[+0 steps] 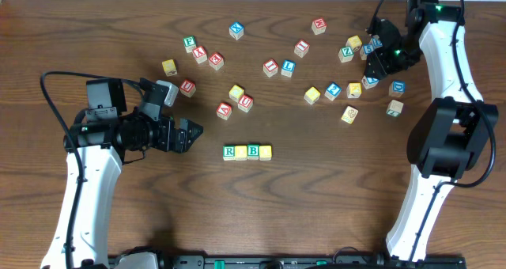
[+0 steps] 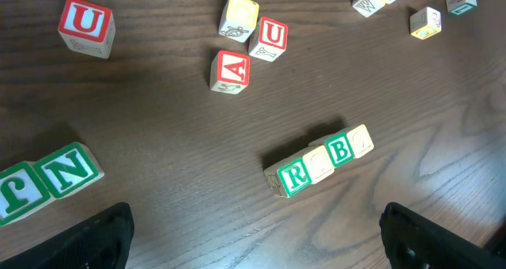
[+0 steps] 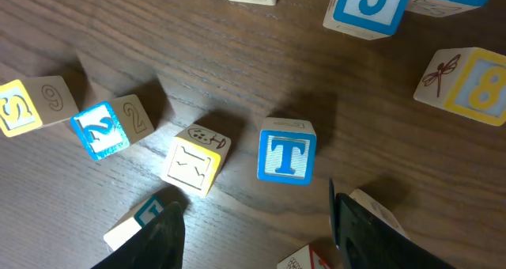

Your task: Spell out ROBOT

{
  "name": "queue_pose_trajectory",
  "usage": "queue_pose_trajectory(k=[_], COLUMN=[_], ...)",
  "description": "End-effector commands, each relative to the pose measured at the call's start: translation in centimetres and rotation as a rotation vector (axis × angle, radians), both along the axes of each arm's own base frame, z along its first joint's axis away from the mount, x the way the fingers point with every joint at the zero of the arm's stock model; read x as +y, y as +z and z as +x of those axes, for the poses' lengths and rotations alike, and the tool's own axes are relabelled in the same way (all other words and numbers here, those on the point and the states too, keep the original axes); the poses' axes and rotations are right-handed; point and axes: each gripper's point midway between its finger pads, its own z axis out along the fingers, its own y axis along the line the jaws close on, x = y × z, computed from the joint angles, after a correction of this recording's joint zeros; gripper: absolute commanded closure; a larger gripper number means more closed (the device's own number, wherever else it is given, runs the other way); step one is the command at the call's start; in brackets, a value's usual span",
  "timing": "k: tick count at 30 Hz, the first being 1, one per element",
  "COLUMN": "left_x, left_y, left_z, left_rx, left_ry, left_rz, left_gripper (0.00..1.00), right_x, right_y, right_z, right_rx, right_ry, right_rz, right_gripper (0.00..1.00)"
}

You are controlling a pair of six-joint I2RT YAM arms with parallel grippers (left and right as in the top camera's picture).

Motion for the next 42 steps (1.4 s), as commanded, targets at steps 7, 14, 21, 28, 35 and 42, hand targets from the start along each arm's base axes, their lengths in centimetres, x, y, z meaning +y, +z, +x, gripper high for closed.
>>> queue_pose_trajectory(k=[7, 14, 21, 28, 35, 42], left_x=[0.1, 0.1, 0.1, 0.1, 0.1, 0.1], left_y=[0.5, 0.5, 0.5, 0.5, 0.5, 0.5], left_z=[0.2, 0.2, 0.2, 0.2, 0.2, 0.2], left_rx=[-0.020, -0.020, -0.020, -0.020, -0.020, -0.020], left_ry=[-0.003, -0.003, -0.003, -0.003, -0.003, -0.003], left_rz=[0.004, 0.004, 0.004, 0.004, 0.004, 0.004], left_gripper=[0.02, 0.02, 0.02, 0.02, 0.02, 0.02], right_x=[0.3, 0.4, 0.2, 0.1, -0.7, -0.5], right_y=[-2.4, -4.0, -4.9, -5.9, -6.0, -6.0], right_z=[-0.5, -0.6, -0.8, -1.0, -1.2, -1.6], right_rx=[0.057, 0.089, 0.109, 0.133, 0.143, 0.159], right_ry=[-0.021, -0.021, -0.026, -0.034, -0.037, -0.031], right_rz=[0.005, 0.009, 0.011, 0.014, -0.030, -0.028], right_gripper=[0.46, 0.49, 0.49, 0.50, 0.50, 0.51])
